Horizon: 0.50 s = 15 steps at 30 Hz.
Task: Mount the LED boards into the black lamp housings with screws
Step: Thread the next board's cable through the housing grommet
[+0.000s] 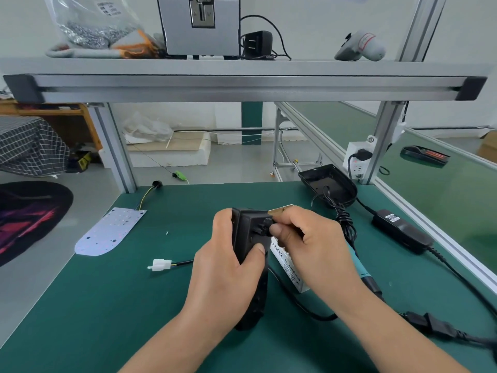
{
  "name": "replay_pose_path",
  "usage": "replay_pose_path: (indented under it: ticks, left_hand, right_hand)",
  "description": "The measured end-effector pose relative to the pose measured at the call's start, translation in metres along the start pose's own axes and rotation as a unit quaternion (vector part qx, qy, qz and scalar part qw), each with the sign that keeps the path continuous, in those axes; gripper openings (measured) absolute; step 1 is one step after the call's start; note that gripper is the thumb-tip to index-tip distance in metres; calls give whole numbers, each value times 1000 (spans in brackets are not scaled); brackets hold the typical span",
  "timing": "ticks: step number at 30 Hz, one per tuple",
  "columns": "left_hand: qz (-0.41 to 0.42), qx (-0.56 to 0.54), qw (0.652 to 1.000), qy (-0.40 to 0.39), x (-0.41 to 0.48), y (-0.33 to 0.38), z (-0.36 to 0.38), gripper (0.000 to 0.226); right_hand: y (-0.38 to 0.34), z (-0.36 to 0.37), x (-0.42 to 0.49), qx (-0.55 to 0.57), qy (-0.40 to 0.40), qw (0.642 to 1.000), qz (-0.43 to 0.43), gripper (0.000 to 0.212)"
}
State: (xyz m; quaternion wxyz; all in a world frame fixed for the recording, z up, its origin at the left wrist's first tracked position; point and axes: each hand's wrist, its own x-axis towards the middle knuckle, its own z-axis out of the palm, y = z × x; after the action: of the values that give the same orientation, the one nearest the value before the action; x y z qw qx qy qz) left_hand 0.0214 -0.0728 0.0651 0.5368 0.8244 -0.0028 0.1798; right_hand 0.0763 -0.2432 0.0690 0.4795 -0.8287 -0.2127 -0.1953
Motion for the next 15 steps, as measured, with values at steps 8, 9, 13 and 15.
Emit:
replay_pose_path:
  ticks: [8,9,13,15]
  left_hand:
    - [48,-63,996,-33,-7,0,0,42]
    - [38,-126,990,-57,-7,0,1,44]
    - [-29,-235,969,-66,0,-10,9,23]
    - [-54,-233,969,-66,3,-17,15,18]
  right_hand:
    - [15,6,2,69,14,996,55,14]
    - [18,3,5,102,12,992,76,15]
    - [24,-4,9,239,1,961,137,22]
    - [23,1,8,298,-10,941,161,21]
